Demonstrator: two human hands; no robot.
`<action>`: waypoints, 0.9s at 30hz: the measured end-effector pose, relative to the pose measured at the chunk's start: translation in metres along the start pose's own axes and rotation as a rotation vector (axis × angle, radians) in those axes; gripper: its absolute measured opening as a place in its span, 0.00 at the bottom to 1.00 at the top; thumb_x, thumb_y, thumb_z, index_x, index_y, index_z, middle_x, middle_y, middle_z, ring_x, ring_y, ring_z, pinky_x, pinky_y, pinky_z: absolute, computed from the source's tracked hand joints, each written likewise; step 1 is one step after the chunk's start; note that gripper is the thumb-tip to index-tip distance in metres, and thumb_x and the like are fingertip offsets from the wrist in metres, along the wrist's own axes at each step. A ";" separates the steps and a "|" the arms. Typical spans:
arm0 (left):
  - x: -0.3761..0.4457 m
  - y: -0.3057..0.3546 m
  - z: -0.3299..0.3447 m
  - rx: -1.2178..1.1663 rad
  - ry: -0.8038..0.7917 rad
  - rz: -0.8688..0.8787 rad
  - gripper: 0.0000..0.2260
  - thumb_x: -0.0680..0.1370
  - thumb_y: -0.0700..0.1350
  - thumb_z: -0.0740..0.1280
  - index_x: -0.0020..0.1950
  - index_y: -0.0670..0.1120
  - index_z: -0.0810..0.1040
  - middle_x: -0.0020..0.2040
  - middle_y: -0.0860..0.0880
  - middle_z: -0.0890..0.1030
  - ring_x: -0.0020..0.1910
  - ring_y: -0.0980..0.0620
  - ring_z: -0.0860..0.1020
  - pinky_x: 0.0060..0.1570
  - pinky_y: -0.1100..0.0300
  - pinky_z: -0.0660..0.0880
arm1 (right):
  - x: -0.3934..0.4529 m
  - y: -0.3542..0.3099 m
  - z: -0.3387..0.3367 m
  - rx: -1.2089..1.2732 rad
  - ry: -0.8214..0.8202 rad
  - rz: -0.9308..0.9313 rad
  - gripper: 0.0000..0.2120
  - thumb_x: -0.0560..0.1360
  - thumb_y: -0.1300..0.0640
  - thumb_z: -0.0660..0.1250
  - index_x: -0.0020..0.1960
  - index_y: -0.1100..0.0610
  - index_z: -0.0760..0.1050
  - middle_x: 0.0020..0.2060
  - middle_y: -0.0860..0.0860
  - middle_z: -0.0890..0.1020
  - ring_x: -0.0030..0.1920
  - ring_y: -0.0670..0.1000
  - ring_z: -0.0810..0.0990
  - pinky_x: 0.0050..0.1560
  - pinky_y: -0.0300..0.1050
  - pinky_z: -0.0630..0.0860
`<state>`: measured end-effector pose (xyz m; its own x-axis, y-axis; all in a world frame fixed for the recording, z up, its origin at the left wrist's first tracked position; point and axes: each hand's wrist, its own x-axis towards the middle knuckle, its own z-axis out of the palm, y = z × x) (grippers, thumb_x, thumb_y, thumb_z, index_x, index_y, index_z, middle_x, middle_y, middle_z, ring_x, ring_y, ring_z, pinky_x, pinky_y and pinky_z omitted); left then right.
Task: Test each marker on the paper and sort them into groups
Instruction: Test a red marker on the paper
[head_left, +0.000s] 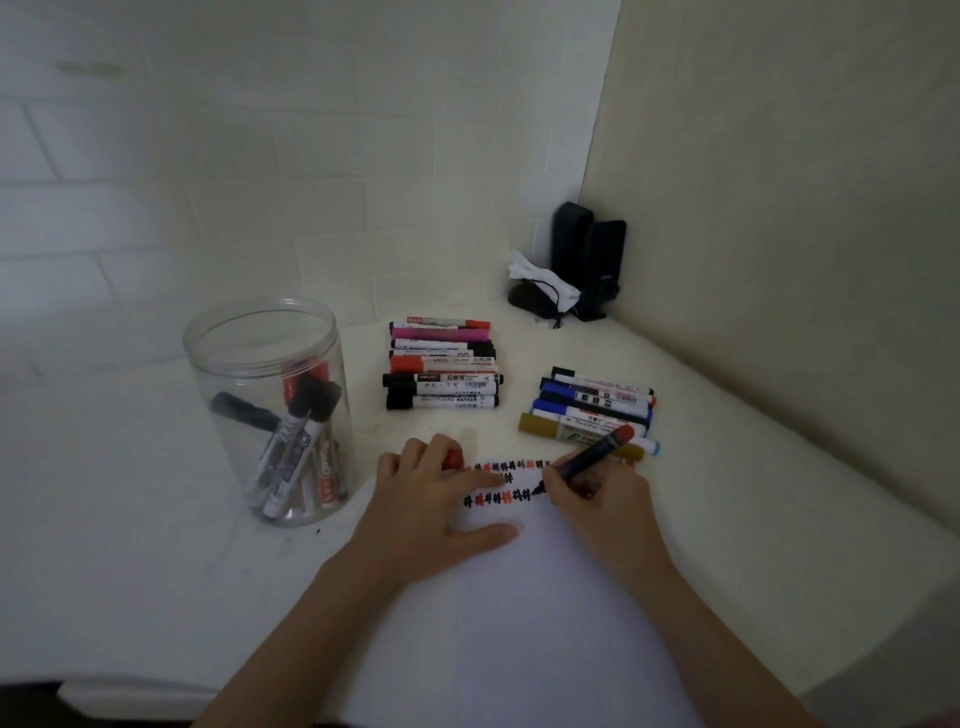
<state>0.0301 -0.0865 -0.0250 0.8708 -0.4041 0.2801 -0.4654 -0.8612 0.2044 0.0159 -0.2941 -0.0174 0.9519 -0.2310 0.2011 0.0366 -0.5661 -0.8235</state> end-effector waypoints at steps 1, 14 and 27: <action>0.000 0.000 0.001 -0.002 0.005 0.000 0.34 0.67 0.79 0.47 0.65 0.66 0.71 0.54 0.56 0.66 0.54 0.54 0.65 0.54 0.54 0.61 | 0.000 0.001 0.000 -0.002 0.010 0.001 0.07 0.73 0.54 0.71 0.38 0.54 0.79 0.32 0.53 0.83 0.35 0.50 0.82 0.39 0.49 0.79; 0.001 -0.001 0.002 0.020 0.009 0.009 0.31 0.68 0.78 0.50 0.65 0.66 0.71 0.55 0.55 0.67 0.54 0.54 0.64 0.53 0.55 0.58 | 0.001 -0.001 0.000 0.029 0.012 0.017 0.09 0.74 0.55 0.71 0.38 0.58 0.79 0.30 0.53 0.82 0.31 0.51 0.79 0.33 0.43 0.74; -0.005 -0.016 0.002 -0.725 0.082 -0.086 0.23 0.80 0.41 0.62 0.71 0.60 0.63 0.56 0.60 0.79 0.56 0.65 0.76 0.57 0.72 0.71 | 0.006 -0.033 -0.013 0.492 -0.062 0.194 0.04 0.77 0.57 0.69 0.49 0.57 0.80 0.35 0.53 0.80 0.35 0.47 0.76 0.32 0.40 0.72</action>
<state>0.0334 -0.0717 -0.0313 0.9074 -0.2954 0.2990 -0.4090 -0.4570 0.7899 0.0167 -0.2870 0.0176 0.9711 -0.2386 0.0011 -0.0177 -0.0766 -0.9969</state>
